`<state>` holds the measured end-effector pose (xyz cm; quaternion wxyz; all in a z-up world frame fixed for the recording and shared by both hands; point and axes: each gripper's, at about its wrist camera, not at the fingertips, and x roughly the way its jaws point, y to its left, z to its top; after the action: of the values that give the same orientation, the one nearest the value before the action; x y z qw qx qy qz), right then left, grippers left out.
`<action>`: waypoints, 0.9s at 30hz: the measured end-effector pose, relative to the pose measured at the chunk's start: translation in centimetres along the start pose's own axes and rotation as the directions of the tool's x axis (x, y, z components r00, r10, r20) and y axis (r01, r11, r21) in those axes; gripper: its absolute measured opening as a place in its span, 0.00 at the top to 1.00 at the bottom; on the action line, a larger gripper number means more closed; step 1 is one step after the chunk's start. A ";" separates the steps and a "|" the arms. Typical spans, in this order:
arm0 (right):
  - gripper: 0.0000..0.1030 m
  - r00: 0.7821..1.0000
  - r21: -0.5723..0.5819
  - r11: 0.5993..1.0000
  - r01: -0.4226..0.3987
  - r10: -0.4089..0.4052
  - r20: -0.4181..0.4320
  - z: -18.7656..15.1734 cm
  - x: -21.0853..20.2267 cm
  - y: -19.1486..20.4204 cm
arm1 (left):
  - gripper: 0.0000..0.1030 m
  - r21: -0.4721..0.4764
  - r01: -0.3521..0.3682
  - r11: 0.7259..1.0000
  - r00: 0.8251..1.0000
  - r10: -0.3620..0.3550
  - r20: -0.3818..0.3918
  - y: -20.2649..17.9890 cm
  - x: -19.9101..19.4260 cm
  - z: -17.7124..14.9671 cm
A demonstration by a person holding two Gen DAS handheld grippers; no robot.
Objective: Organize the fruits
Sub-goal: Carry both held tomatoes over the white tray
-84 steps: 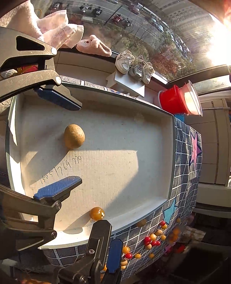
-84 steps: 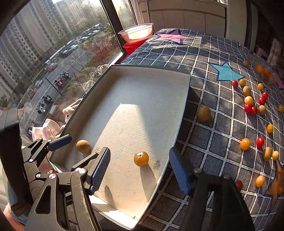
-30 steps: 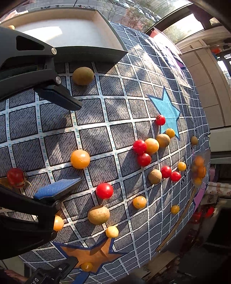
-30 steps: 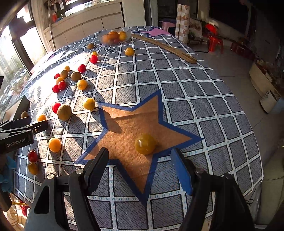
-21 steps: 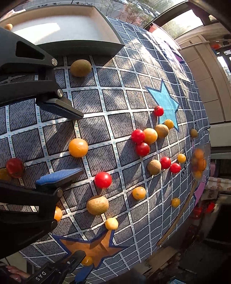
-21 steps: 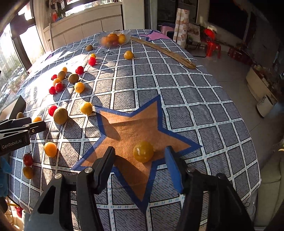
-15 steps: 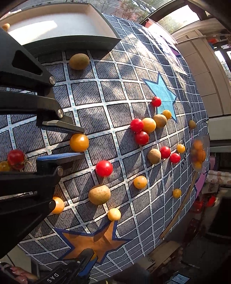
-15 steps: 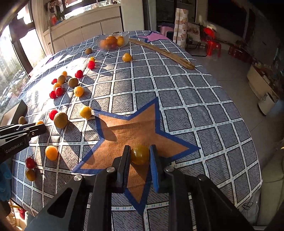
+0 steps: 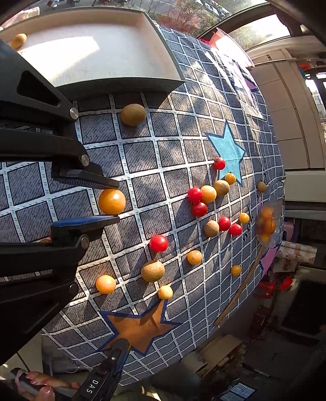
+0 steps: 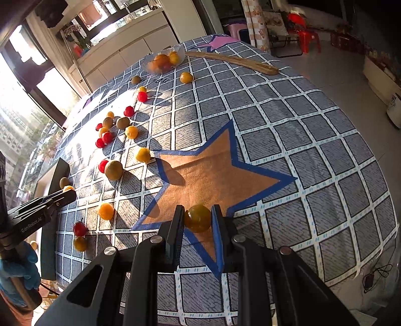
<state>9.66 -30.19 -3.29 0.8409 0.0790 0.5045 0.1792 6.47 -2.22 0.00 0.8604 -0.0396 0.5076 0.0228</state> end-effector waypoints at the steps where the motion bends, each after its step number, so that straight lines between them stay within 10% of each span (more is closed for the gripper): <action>1: 0.78 1.000 -0.004 1.000 -0.001 0.001 -0.003 0.0 0.0 0.2 | 0.79 -0.005 -0.002 1.000 1.000 0.002 0.003 0.3 -0.3 -0.2; 27: 0.78 0.990 -0.252 0.959 -0.130 0.112 -0.082 1.0 1.2 17.3 | 0.79 -0.212 -0.115 0.971 0.988 0.134 0.073 14.2 -6.0 -5.1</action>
<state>7.26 -13.66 1.63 0.8143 -0.0060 0.4989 0.2967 -1.96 11.44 2.16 0.8698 -0.0958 0.4660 0.1311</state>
